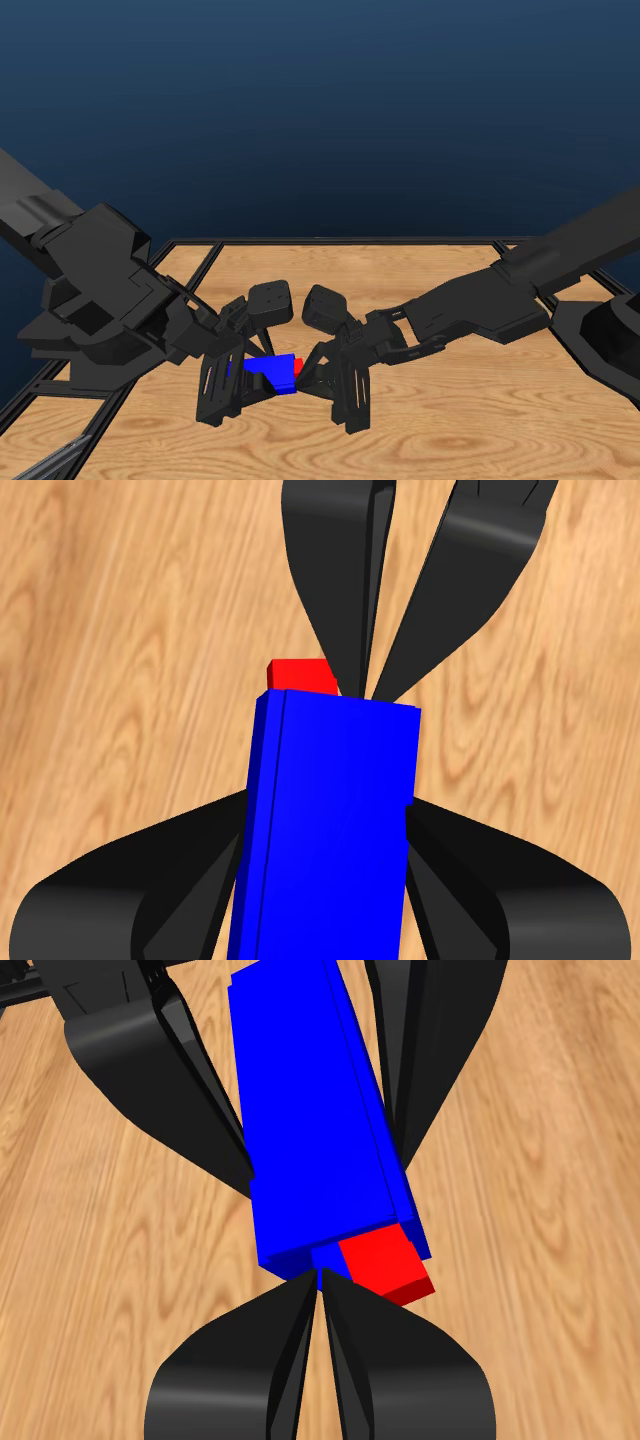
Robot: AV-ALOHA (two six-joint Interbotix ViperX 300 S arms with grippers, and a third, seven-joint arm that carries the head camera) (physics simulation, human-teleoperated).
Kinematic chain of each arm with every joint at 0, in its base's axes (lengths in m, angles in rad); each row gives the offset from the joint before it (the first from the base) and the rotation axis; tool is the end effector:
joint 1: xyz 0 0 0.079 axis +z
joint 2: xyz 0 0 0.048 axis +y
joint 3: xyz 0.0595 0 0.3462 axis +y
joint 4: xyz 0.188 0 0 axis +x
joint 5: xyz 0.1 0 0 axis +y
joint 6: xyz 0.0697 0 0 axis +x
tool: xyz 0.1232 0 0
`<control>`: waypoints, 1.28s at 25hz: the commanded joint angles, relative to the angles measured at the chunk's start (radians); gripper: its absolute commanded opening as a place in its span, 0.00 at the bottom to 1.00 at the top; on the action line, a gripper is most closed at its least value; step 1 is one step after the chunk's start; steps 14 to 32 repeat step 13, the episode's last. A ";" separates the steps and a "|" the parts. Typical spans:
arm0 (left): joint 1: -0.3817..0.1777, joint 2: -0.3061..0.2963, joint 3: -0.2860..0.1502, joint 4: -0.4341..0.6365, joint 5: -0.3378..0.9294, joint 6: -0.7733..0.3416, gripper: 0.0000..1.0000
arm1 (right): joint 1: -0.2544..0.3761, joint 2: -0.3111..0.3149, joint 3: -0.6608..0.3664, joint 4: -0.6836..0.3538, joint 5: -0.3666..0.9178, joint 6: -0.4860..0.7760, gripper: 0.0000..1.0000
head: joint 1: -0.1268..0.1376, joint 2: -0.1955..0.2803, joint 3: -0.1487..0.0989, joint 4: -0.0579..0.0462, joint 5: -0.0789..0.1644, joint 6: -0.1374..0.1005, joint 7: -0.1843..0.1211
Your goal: Insert peg into socket
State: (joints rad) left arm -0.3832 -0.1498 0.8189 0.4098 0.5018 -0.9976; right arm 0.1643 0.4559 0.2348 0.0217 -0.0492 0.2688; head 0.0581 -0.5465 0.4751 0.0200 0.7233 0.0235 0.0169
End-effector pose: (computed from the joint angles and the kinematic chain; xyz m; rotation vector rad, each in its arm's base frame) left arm 0.3041 -0.0827 0.1279 -0.2456 1.0863 0.1783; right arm 0.5746 0.0951 0.1127 0.2268 0.6575 0.0634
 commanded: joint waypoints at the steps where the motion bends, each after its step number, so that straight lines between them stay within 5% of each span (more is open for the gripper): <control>1: 0.026 -0.019 -0.029 0.001 -0.043 0.012 0.00 | 0.005 -0.009 -0.009 0.009 -0.039 0.014 0.00 | -0.002 0.005 -0.021 0.000 -0.010 0.001 0.002; 12: 0.039 -0.047 0.011 -0.006 -0.074 0.005 0.00 | 0.032 -0.166 0.364 0.126 -0.276 0.101 0.00 | -0.003 -0.003 -0.031 0.000 -0.024 0.006 -0.002; 13: 0.043 -0.058 -0.007 -0.008 -0.092 0.012 0.00 | 0.043 -0.180 0.389 0.134 -0.378 0.110 0.69 | -0.006 -0.005 -0.032 0.000 -0.025 0.007 -0.002; 32: 0.043 -0.058 -0.007 -0.008 -0.092 0.012 0.00 | 0.043 -0.180 0.389 0.134 -0.378 0.110 0.69 | -0.006 -0.005 -0.032 0.000 -0.025 0.007 -0.002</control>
